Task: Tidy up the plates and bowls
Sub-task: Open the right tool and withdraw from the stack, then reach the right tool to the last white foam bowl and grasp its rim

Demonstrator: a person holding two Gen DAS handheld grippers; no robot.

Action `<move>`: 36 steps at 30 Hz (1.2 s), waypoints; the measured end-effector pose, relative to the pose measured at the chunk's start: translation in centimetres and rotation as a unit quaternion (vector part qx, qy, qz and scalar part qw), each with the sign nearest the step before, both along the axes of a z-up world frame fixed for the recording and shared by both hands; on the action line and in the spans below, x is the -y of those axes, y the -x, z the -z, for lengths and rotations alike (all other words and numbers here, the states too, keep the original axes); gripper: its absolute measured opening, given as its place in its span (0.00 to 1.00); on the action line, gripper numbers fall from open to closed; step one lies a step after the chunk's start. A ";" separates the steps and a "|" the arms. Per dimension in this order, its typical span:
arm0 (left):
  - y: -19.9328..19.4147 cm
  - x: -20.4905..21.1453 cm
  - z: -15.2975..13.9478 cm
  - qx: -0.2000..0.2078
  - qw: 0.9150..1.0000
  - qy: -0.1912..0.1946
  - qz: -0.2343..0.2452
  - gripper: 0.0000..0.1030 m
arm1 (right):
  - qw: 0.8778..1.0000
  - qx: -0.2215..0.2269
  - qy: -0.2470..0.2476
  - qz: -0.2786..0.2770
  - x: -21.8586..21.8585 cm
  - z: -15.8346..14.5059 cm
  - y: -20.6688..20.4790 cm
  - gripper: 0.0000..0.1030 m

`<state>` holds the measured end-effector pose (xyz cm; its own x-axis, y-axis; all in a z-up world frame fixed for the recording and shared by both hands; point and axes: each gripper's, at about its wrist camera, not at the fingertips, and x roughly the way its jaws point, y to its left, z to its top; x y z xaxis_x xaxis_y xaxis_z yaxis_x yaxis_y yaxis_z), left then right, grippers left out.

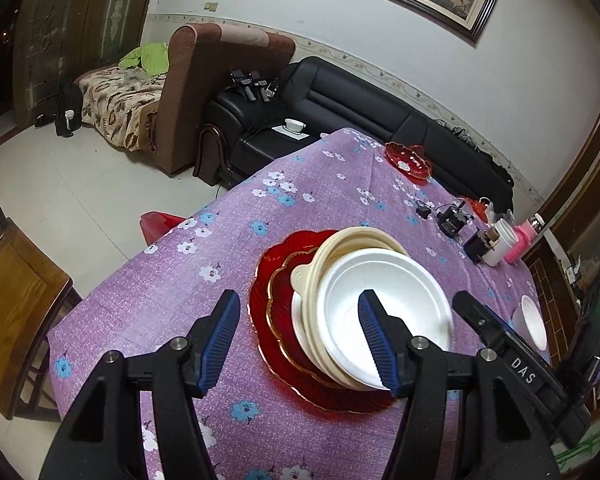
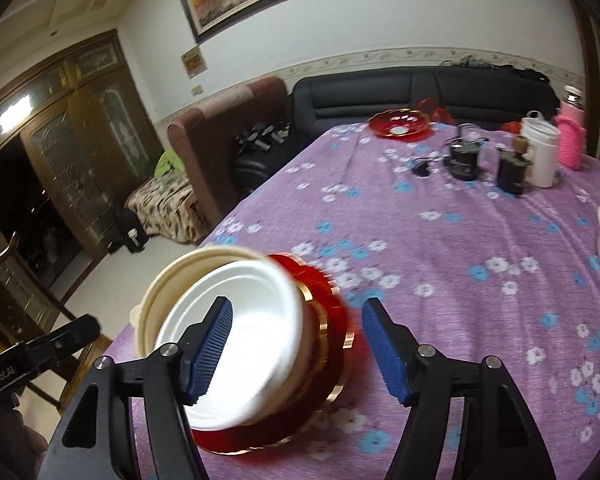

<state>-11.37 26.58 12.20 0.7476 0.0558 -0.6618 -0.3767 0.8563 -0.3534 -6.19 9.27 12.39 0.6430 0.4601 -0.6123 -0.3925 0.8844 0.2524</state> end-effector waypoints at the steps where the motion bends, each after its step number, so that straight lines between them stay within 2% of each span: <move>1: 0.0 0.3 -0.2 0.002 1.000 0.001 0.004 0.61 | 1.000 -0.001 -0.001 0.006 0.6 0.0 -0.1 0.73; 8: -0.9 4.2 -0.9 0.010 0.998 -0.008 0.056 0.78 | 0.997 -0.035 -0.022 0.070 6.9 1.1 -2.0 0.73; 15: -3.5 10.3 -0.7 -0.008 0.991 -0.032 0.133 0.78 | 0.988 -0.052 -0.035 0.139 14.9 1.8 -3.0 0.73; 22: -7.3 16.7 -1.7 -0.012 0.980 -0.053 0.192 0.78 | 0.980 -0.031 -0.029 0.196 22.2 0.7 -4.1 0.73; 25: -9.3 19.4 -2.2 -0.015 0.975 -0.065 0.212 0.78 | 0.974 -0.011 -0.023 0.225 25.5 -0.3 -4.9 0.73; 30: -13.0 24.0 -2.3 -0.032 0.965 -0.063 0.253 0.78 | 0.962 0.017 0.007 0.274 29.2 -1.5 -6.2 0.74; 36: -17.1 29.3 -2.3 -0.042 0.951 -0.077 0.298 0.78 | 0.935 0.032 0.053 0.350 33.6 -1.1 -8.7 0.74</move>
